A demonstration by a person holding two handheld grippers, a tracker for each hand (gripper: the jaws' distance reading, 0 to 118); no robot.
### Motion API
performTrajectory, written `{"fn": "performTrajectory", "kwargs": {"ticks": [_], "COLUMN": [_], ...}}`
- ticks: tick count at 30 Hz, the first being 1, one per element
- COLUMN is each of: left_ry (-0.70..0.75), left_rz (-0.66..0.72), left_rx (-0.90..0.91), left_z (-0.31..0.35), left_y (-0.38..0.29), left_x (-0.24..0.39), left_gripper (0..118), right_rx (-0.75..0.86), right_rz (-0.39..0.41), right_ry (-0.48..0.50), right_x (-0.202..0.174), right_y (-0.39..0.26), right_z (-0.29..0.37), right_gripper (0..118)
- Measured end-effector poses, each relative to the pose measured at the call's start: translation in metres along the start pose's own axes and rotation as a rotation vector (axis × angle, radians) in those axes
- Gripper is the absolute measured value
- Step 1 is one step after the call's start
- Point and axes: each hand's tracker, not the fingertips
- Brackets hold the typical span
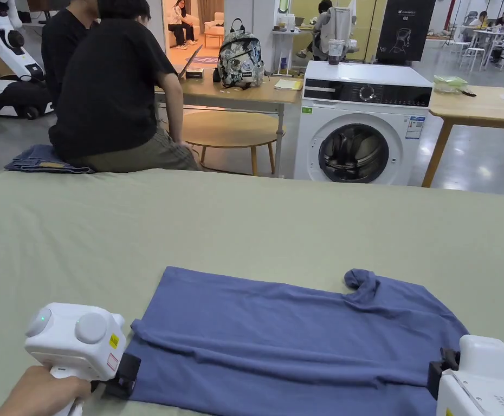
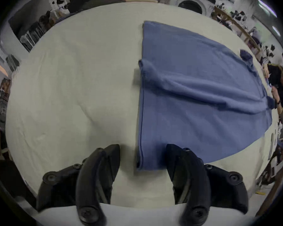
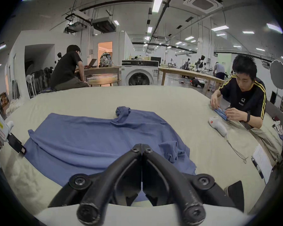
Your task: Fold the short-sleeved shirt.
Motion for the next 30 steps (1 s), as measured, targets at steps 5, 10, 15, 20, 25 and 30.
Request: {"fn": "performTrajectory", "kwargs": {"ticks": [5,10,15,20,25,30], "left_ry": [-0.019,-0.067,-0.080,-0.087,-0.090,-0.097], "left_rz": [-0.041,-0.032,-0.008,-0.002,-0.001,0.006], "left_rx": [0.036,0.076,0.107,0.128,0.140,0.141], "left_z": [0.004,0.013,0.019,0.032,0.039,0.041], "left_y": [-0.006,-0.015,-0.022,-0.030,-0.035,-0.038], "left_x": [0.009,0.006,-0.003,0.002,0.002,0.001], "left_gripper": [1,1,1,1,1,1], "right_rx": [-0.031,-0.070,-0.160,-0.344,-0.473,-0.565], "right_rz": [-0.007,-0.011,0.017,0.012,0.004,0.056], "right_ry": [-0.003,0.007,-0.019,-0.007,-0.020,-0.003], "right_x": [0.007,0.023,0.057,0.085,0.105,0.107], "right_y": [-0.013,-0.008,0.001,-0.003,-0.024,-0.041], "right_z": [-0.008,-0.005,-0.022,-0.045,-0.076,-0.087], "right_gripper": [0,0,17,59,59,39]}}
